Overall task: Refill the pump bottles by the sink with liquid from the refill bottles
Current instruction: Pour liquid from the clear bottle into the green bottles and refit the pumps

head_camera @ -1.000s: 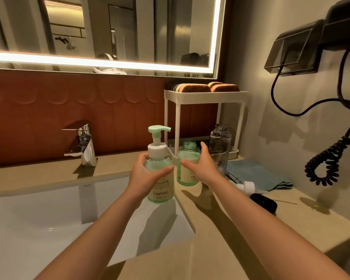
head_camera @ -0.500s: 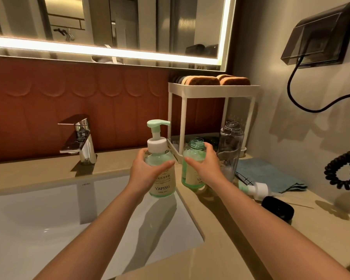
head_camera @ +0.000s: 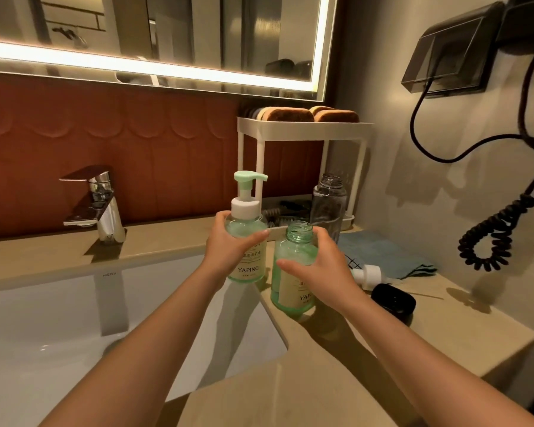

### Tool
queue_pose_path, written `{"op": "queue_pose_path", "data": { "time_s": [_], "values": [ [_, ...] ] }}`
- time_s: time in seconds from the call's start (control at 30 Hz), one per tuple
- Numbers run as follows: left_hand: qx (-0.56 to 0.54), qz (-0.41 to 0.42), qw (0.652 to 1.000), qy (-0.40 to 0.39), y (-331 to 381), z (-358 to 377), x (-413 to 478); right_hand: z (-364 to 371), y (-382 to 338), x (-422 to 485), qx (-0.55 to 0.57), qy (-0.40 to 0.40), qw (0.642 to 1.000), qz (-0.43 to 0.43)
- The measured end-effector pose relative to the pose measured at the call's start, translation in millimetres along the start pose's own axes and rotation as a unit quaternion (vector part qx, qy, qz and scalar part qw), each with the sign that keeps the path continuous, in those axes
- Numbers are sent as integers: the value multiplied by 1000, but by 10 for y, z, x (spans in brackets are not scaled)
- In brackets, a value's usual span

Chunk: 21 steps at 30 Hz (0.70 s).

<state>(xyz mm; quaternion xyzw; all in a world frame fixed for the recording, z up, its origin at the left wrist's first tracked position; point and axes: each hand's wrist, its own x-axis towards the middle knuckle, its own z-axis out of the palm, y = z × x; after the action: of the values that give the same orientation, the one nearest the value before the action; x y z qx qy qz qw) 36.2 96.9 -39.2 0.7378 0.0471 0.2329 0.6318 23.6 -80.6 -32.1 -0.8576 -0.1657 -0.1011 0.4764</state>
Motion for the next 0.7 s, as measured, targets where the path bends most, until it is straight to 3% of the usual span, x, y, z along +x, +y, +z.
{"op": "queue_pose_path", "data": {
  "time_s": [0.57, 0.7],
  "values": [
    [34, 11, 998, -44, -125, 597, 347, -439, 153, -219, -73, -45, 996, -11],
    [117, -3, 991, -70, -148, 584, 524, -465, 154, -221, -73, -77, 994, -16]
  ]
}}
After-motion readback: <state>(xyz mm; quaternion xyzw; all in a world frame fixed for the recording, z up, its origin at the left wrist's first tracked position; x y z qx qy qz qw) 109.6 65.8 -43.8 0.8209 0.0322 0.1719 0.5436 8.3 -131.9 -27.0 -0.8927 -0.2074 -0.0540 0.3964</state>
